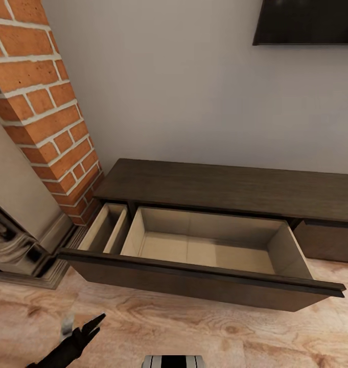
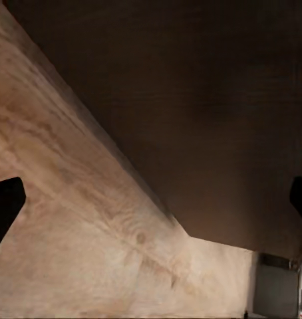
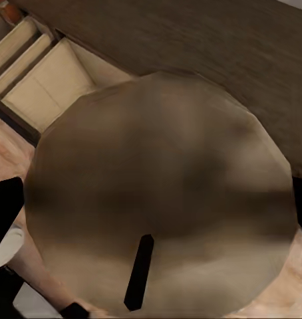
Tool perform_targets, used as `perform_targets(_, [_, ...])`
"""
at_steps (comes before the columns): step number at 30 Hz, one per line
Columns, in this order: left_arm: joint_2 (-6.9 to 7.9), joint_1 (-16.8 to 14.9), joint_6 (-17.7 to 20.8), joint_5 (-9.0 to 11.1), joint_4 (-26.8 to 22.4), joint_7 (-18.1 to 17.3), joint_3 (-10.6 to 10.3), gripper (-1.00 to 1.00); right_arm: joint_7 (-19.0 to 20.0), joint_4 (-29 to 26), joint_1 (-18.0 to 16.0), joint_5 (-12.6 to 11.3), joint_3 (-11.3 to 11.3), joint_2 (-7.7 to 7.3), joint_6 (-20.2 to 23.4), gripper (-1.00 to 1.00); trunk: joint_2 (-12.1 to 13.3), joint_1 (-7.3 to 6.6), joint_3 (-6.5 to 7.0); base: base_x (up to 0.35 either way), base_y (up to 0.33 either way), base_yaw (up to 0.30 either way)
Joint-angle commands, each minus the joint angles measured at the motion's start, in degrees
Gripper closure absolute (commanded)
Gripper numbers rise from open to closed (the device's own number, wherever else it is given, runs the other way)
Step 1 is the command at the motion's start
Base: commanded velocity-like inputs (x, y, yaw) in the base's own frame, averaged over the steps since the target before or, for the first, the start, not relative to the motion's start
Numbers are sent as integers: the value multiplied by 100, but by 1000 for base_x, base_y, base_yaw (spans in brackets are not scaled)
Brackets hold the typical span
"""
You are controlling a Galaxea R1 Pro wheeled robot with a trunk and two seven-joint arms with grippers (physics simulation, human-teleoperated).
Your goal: Place each of the two pumpkins and all three candles from the living room inside a cabinet in the living room (use any cabinet), then make sure every cabinet is closed, and position the cauldron so it is next to a table in the living room.
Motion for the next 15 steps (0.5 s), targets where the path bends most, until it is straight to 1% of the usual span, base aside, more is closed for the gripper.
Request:
perform_targets(1, [-1,-2,-76,-31,104,-15,4,-100,-41,1,-15,-40,100,-1,48,100,-2,-1,-4,0,0,0])
perform_targets(2, [-5,-1,-293,-125,263,-16,4,-100,-183,-18,-15,-56,320,32,48,100,-2,-1,-4,0,0,0])
perform_targets(3, [-13,0,-447,-190,382,-15,4,-100,-389,-40,-15,-70,486,104,48,100,-2,-1,-4,0,0,0])
perform_targets(4, [-19,0,-503,-213,429,-13,4,-100,-510,-54,-15,-77,546,153,48,100,-2,-1,-4,0,0,0])
perform_targets(5, [-30,1,-584,-243,517,-2,4,-100,-783,-78,-15,-88,634,267,48,100,-2,-1,-4,0,0,0])
perform_targets(6, [-34,1,-615,-255,565,6,4,-100,-931,-90,-15,-90,670,328,48,100,-2,-1,-4,0,0,0])
perform_targets(7, [-35,1,-661,-280,672,8,3,-100,-1249,-106,-15,-93,733,454,48,100,-2,-1,-4,0,0,0])
perform_targets(9, [-30,1,-690,-307,777,6,0,-100,-1599,-115,-15,-91,776,599,48,100,-2,-1,-4,0,0,0])
perform_targets(11, [-12,2,-718,-356,906,8,-3,-100,-2327,-122,-15,-70,835,979,48,100,-2,-1,-4,0,0,0])
perform_targets(12, [-11,2,-722,-369,924,12,-3,-100,-2498,-123,-15,-59,857,1082,48,100,-2,-1,-4,0,0,0])
perform_targets(13, [-12,2,-727,-395,950,22,-4,-100,-2822,-121,-15,-43,933,1279,48,100,-2,-1,-4,0,0,0])
perform_targets(14, [-17,2,-731,-417,967,28,-4,-100,-3118,-121,-15,-21,1054,1459,48,100,-2,-1,-4,0,0,0])
perform_targets(15, [-20,2,-732,-424,973,30,-4,-100,-3253,-122,-15,-7,1123,1541,48,100,-2,-1,-4,0,0,0])
